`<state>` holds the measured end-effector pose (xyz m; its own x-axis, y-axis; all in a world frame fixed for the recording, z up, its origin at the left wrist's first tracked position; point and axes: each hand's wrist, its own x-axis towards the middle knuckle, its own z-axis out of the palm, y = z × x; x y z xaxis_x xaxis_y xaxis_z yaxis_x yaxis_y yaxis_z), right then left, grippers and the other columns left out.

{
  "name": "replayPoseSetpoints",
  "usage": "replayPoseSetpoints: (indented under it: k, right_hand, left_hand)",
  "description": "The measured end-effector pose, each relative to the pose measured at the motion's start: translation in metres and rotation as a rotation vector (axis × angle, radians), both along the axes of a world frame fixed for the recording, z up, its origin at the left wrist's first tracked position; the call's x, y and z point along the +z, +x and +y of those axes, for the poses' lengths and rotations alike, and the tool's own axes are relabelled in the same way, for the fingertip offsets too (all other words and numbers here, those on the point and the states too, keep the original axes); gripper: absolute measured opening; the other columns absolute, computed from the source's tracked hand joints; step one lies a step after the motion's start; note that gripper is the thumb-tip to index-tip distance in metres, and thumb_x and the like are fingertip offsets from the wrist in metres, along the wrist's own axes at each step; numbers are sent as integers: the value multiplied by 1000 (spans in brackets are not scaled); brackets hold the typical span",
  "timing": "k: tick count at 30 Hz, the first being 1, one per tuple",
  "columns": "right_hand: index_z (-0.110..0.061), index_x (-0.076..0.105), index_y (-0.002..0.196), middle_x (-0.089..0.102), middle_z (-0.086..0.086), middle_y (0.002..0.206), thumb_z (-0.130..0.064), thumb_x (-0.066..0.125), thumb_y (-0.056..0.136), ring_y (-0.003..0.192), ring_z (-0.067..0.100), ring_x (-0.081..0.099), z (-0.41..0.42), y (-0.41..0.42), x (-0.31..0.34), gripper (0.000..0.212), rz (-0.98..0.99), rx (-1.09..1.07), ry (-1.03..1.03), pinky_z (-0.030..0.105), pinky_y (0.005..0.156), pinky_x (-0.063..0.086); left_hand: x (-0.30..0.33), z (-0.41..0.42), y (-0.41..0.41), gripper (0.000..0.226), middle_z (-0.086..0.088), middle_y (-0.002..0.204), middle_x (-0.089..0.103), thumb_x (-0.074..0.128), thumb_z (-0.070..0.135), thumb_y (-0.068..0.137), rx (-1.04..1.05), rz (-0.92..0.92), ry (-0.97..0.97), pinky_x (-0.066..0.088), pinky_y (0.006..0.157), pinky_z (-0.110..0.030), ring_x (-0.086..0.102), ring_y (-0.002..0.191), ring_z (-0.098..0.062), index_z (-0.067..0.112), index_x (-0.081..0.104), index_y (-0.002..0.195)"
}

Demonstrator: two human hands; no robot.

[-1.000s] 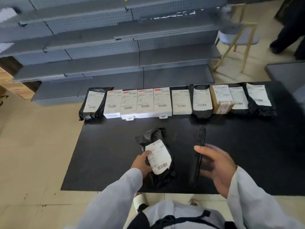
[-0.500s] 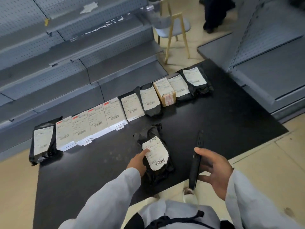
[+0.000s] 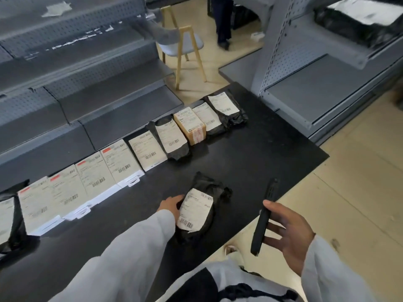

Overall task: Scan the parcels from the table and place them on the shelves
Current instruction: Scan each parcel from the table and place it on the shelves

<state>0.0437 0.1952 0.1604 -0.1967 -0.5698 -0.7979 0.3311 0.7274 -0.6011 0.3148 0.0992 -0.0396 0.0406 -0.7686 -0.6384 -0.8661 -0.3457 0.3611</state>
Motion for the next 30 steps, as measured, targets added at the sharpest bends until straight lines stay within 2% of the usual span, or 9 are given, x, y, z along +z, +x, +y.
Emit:
replayPoseSetpoints:
  k: [2,5,8,12,16,18,24,27,30]
  right_hand:
    - [-11,63,117,63,12,114,-33,68,92,101,34,60,4,10,-3,34,12,-10,18,44,76,53]
    - [-10,64,112,63,13,110,-33,67,91,98,35,60,9,27,-7,31,13,-3,50,48,80,54]
    - [-11,64,112,64,15,113,-36,73,83,96,36,61,14,43,-14,39,-35,17,97,56,95,54]
    - [-9,65,121,65,18,120,-43,81,51,103,39,62,18,64,-25,79,-137,103,183,57,98,52]
    - [1,63,124,65,24,117,-39,84,56,105,42,63,11,90,-35,82,-292,201,312,60,97,52]
    - [4,61,126,66,25,117,-40,87,52,106,42,64,5,104,-41,90,-315,272,357,57,94,54]
    - [5,66,119,70,20,102,-43,72,76,96,36,65,-4,135,-54,65,-146,488,420,55,100,51]
    - [7,67,117,72,23,104,-43,78,69,99,39,66,-2,139,-61,70,-114,507,467,58,99,51]
    - [4,63,123,71,25,110,-43,81,65,104,43,65,1,142,-67,77,-95,501,505,60,97,51]
  left_hand:
    - [2,-13,-1,52,-5,144,48,47,14,96,-135,-68,-10,41,109,-41,44,133,-31,40,47,142]
    - [1,-33,-9,52,-2,138,55,43,-2,95,-117,15,-111,44,106,-35,54,125,-27,31,63,130]
    - [2,-46,-10,45,1,128,62,47,1,95,56,167,-234,47,104,-37,60,117,-26,33,67,120]
    - [9,-26,10,44,1,129,57,58,12,93,366,335,-367,50,100,-42,55,117,-22,35,54,130]
    - [-9,35,36,43,-6,125,56,65,9,88,761,508,-282,47,93,-32,58,107,-23,26,55,127]
    - [-17,62,38,45,-11,120,58,67,4,88,862,580,-195,43,88,-29,57,101,-22,14,54,130]
    - [-26,82,36,42,-10,104,60,71,11,88,802,654,-25,42,86,-25,58,93,-20,5,58,127]
    - [-34,84,39,64,-9,110,64,79,28,72,761,629,-7,46,99,-32,62,103,-24,9,58,129]
    - [-43,87,40,58,-5,107,62,80,24,78,718,591,3,45,105,-39,62,109,-26,14,59,131]
